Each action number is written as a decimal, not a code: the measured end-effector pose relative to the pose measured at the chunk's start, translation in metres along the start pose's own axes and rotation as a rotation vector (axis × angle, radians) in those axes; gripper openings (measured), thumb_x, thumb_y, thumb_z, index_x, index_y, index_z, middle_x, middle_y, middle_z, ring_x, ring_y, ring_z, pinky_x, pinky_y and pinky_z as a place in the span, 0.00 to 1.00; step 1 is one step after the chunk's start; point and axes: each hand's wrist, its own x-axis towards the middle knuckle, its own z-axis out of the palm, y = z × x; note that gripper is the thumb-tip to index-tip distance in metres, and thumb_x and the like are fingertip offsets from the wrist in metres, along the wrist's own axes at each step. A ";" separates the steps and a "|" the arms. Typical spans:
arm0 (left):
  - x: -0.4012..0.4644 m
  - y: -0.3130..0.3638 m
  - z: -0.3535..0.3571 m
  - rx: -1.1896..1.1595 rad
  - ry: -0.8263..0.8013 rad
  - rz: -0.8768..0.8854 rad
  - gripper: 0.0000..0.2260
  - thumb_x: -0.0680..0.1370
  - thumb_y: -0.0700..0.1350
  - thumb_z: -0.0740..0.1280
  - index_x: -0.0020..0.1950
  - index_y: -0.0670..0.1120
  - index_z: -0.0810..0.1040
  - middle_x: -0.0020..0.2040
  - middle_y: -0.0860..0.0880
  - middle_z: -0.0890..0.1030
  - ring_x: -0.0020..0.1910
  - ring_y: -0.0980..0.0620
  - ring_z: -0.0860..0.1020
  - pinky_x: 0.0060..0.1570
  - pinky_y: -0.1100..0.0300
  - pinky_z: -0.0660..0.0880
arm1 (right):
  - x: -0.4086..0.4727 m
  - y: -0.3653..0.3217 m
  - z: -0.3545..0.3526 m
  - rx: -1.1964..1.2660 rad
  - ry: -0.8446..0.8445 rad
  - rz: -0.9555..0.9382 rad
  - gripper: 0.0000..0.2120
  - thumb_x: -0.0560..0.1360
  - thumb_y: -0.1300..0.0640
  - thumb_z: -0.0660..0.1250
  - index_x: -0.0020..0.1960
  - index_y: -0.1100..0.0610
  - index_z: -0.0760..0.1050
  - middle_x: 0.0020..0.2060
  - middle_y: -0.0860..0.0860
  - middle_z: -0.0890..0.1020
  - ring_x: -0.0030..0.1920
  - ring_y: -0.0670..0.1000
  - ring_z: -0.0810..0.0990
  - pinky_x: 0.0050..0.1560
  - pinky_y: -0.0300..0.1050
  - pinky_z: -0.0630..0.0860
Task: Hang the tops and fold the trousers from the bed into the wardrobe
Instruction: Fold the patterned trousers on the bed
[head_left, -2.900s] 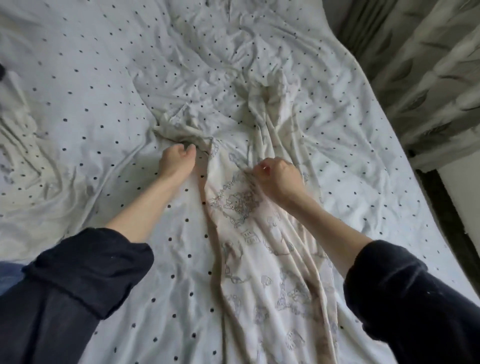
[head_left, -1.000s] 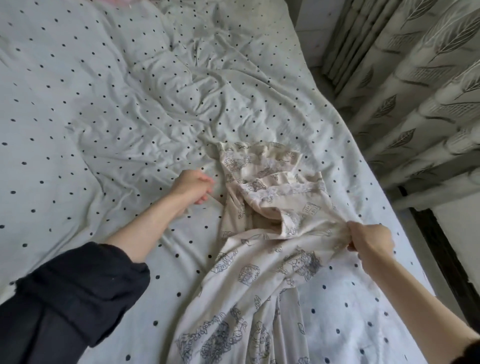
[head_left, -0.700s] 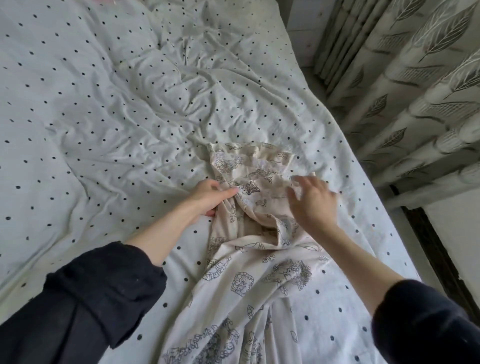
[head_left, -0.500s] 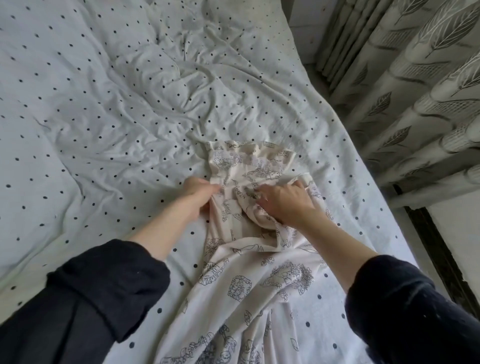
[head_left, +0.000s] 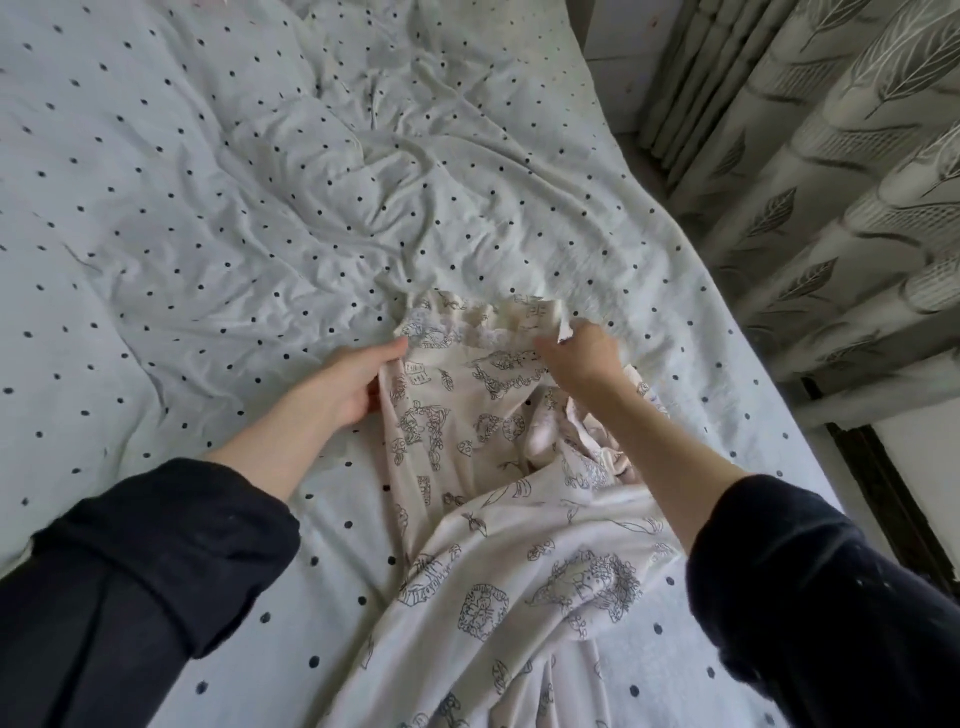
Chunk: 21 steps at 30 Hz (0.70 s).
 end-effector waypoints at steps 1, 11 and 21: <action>0.002 0.002 0.001 0.015 -0.019 0.006 0.04 0.74 0.41 0.70 0.45 0.41 0.78 0.42 0.45 0.80 0.39 0.49 0.78 0.34 0.58 0.76 | 0.004 -0.003 0.002 0.132 -0.066 0.084 0.09 0.78 0.58 0.61 0.54 0.64 0.72 0.44 0.55 0.79 0.34 0.48 0.75 0.30 0.38 0.72; 0.019 0.007 -0.033 0.069 0.342 0.112 0.09 0.78 0.43 0.60 0.40 0.44 0.73 0.40 0.43 0.78 0.35 0.47 0.75 0.33 0.59 0.74 | 0.030 -0.036 0.000 0.599 -0.046 0.108 0.08 0.78 0.62 0.60 0.50 0.62 0.76 0.44 0.58 0.82 0.38 0.51 0.75 0.34 0.40 0.67; 0.020 0.005 -0.031 -0.044 0.172 0.106 0.05 0.78 0.39 0.65 0.53 0.44 0.76 0.31 0.48 0.81 0.28 0.51 0.79 0.23 0.63 0.74 | 0.018 -0.027 0.039 0.342 -0.300 0.187 0.05 0.75 0.63 0.65 0.41 0.62 0.73 0.31 0.53 0.75 0.22 0.44 0.73 0.25 0.34 0.71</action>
